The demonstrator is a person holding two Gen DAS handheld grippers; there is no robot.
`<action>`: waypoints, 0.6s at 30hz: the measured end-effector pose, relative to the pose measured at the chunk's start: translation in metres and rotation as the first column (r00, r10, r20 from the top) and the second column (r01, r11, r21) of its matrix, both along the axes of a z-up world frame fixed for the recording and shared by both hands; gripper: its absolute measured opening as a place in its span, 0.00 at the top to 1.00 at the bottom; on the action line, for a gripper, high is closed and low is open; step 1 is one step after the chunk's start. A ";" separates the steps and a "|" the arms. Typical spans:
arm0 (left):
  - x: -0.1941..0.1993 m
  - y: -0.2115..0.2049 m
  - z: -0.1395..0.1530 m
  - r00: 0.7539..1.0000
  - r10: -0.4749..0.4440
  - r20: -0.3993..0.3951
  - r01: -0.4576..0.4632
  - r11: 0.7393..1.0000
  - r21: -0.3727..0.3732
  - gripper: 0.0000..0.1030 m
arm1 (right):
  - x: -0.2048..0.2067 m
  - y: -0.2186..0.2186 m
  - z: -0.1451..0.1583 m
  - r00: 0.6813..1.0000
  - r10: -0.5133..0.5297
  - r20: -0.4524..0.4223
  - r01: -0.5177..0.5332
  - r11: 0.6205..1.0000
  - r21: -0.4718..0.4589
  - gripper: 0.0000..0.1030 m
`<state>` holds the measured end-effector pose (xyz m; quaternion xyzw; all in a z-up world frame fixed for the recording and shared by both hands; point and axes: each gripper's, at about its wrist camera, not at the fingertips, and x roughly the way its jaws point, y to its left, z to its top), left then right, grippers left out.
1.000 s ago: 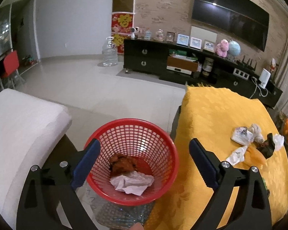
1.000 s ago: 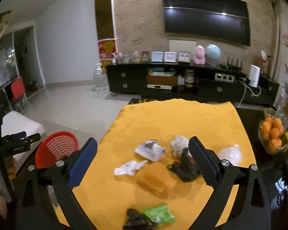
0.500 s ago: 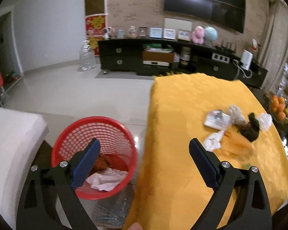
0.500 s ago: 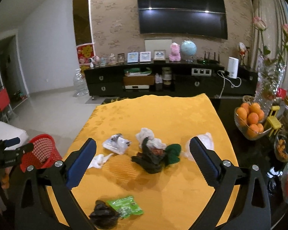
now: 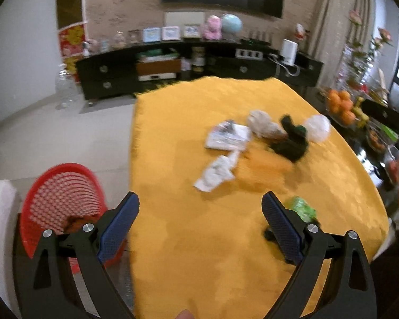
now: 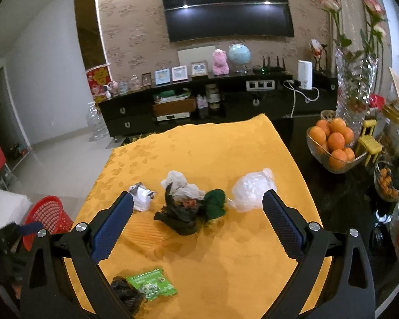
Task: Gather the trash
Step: 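Return to the table and grasp the black plastic bag with the left tool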
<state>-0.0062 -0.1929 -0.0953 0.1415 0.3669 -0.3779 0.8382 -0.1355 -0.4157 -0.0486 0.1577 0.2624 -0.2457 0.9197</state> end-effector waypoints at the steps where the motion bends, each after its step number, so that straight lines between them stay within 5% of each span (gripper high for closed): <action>1: -0.004 -0.005 -0.004 1.000 -0.023 -0.020 0.023 1.000 -0.001 0.13 | -0.001 -0.002 -0.001 1.000 -0.003 -0.002 0.003 1.000 0.005 0.08; 18: -0.048 -0.066 -0.056 0.960 -0.255 -0.113 0.266 0.959 0.099 0.13 | -0.007 -0.019 -0.019 0.999 -0.032 -0.036 0.034 0.997 0.073 0.08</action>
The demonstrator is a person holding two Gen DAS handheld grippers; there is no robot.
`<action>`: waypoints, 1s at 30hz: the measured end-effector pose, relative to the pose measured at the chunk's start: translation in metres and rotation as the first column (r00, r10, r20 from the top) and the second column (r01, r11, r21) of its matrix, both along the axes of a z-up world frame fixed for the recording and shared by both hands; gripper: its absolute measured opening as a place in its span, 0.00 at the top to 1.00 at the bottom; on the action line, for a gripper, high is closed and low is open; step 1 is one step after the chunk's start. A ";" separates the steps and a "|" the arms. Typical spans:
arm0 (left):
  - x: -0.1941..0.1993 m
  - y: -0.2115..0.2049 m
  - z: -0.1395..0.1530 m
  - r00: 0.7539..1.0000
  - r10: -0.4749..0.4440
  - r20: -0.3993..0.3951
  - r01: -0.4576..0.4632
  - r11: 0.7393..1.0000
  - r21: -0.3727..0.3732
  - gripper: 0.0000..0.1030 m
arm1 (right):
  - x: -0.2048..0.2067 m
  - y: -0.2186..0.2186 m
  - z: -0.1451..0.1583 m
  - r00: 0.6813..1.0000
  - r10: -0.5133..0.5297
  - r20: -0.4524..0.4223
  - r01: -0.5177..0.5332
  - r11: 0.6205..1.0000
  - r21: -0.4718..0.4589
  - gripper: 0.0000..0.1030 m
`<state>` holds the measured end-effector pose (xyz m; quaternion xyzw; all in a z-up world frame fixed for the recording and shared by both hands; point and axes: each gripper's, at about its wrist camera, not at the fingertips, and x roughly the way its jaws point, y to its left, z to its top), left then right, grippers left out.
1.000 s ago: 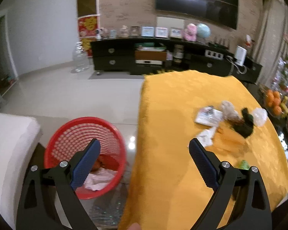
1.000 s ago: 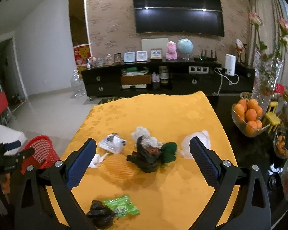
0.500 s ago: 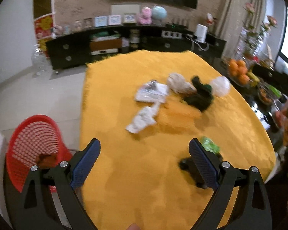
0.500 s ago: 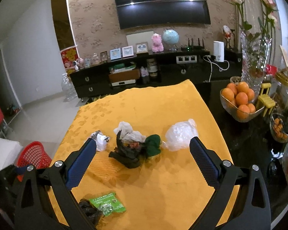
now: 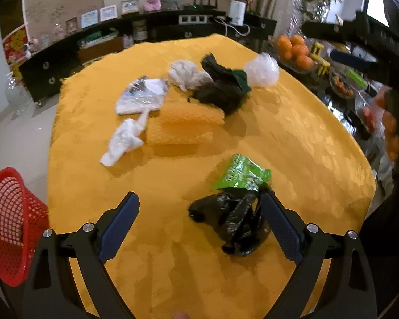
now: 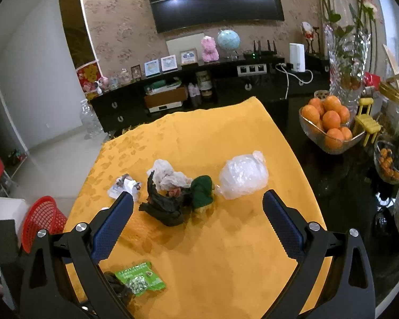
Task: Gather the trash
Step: 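Return to the table and grasp the black plastic bag with the left tool, then hold the black bag up with the left tool while the right tool grasps the clear plastic bag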
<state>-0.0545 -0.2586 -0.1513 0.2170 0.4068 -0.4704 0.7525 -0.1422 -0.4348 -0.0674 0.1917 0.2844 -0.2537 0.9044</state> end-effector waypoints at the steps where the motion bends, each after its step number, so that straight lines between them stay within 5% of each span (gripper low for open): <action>1: -0.001 -0.003 -0.003 1.000 -0.008 0.001 0.008 1.000 0.014 0.13 | -0.001 -0.001 -0.001 1.000 -0.002 -0.003 0.002 1.000 0.002 0.08; 9: -0.006 -0.013 -0.021 0.999 -0.046 0.008 0.046 0.997 0.054 0.14 | -0.003 -0.008 -0.009 1.000 -0.020 -0.019 0.021 0.999 0.025 0.08; 19: 0.021 -0.008 -0.027 0.998 0.052 -0.025 -0.050 0.996 0.069 0.64 | -0.004 -0.011 -0.015 0.999 -0.035 -0.035 0.036 0.999 0.031 0.08; 30: 0.049 0.020 0.028 0.979 0.199 0.042 -0.195 0.977 -0.081 0.65 | -0.006 -0.019 -0.021 0.994 -0.089 -0.064 0.090 0.996 0.013 0.08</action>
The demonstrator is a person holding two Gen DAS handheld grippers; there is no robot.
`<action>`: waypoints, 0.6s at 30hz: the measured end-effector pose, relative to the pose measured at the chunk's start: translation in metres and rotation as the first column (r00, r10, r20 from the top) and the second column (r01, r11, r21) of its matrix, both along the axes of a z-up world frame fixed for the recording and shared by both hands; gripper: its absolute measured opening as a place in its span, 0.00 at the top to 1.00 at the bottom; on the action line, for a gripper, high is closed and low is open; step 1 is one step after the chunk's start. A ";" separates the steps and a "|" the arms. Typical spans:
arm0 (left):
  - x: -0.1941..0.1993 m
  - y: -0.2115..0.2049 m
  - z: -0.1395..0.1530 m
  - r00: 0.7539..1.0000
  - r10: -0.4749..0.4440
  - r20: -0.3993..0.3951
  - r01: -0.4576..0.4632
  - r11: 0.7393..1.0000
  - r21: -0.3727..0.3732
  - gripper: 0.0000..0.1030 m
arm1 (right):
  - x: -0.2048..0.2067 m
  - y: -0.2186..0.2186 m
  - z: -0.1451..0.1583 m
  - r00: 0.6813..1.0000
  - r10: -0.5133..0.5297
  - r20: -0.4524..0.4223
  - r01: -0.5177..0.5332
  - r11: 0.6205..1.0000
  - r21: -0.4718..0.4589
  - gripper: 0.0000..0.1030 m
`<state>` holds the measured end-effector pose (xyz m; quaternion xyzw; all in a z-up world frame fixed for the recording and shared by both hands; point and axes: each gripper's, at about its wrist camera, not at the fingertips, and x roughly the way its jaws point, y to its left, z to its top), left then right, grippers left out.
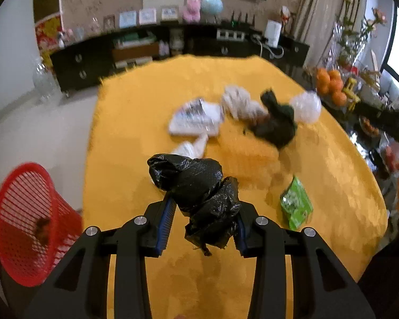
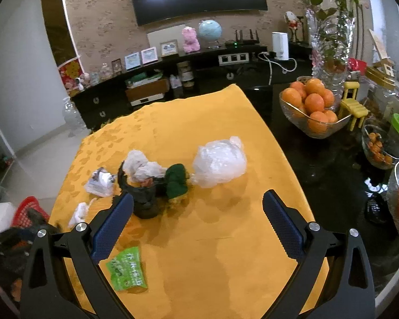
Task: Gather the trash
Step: 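Hold the black bag up with the left tool while the right tool grasps the clear plastic bag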
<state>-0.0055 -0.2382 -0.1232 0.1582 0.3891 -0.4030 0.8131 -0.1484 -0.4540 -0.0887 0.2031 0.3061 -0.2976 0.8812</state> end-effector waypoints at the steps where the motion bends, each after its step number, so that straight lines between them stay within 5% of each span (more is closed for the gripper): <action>1: 0.000 0.002 0.004 1.000 0.007 0.012 -0.007 1.000 -0.009 0.65 | 0.000 -0.001 0.000 1.000 -0.004 -0.003 0.004 1.000 -0.002 0.08; 8: 0.011 0.019 0.038 0.992 0.082 0.100 -0.079 0.996 -0.038 0.65 | 0.011 -0.019 0.001 0.999 -0.028 -0.017 0.028 0.999 0.038 0.08; 18: 0.049 0.033 0.105 0.970 0.140 0.199 -0.108 0.981 -0.164 0.64 | 0.082 -0.064 -0.014 0.993 -0.029 -0.113 0.029 1.000 -0.002 0.08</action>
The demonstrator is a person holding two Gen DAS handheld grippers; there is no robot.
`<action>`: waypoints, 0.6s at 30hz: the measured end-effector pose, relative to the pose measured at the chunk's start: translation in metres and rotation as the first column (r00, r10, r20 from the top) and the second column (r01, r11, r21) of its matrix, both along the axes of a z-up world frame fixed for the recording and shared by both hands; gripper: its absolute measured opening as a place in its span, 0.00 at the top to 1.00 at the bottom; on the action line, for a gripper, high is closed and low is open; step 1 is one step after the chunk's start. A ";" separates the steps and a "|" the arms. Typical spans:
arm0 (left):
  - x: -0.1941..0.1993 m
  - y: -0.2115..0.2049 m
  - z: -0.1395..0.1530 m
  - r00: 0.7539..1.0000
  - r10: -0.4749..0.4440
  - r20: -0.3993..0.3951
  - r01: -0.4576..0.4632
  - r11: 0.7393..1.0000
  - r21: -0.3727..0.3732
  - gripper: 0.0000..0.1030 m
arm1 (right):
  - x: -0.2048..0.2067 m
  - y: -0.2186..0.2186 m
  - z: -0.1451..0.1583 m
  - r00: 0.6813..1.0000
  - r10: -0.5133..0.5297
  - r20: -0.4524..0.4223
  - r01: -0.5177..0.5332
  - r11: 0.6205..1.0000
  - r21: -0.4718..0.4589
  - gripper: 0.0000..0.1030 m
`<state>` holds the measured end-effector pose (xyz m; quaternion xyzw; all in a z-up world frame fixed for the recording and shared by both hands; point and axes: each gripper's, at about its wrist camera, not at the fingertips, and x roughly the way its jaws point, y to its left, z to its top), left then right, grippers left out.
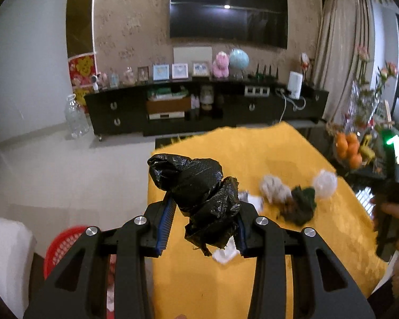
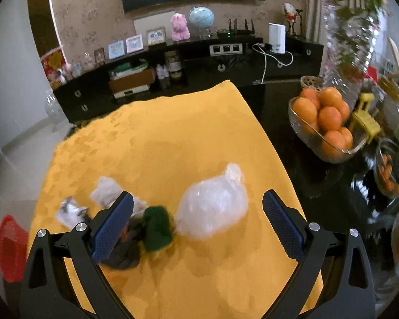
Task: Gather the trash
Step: 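Hold the black bag up with the left tool while the right tool grasps the clear plastic bag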
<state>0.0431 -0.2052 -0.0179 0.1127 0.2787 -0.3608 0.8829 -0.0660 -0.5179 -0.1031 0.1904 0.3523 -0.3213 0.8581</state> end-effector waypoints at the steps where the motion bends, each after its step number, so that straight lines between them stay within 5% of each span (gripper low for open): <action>1: 0.004 0.001 0.002 1.000 0.000 0.001 0.000 1.000 -0.012 0.64 | 0.006 -0.004 -0.006 1.000 0.001 -0.012 -0.001 1.000 -0.002 0.08; 13: 0.023 0.010 -0.014 0.999 0.036 -0.035 -0.037 0.999 -0.025 0.64 | 0.032 -0.035 -0.065 0.995 -0.013 -0.097 0.019 0.998 0.060 0.09; 18: 0.032 0.010 -0.020 0.997 0.061 -0.056 -0.062 0.998 -0.015 0.64 | 0.036 -0.035 -0.069 0.995 0.025 -0.101 -0.017 0.997 0.076 0.28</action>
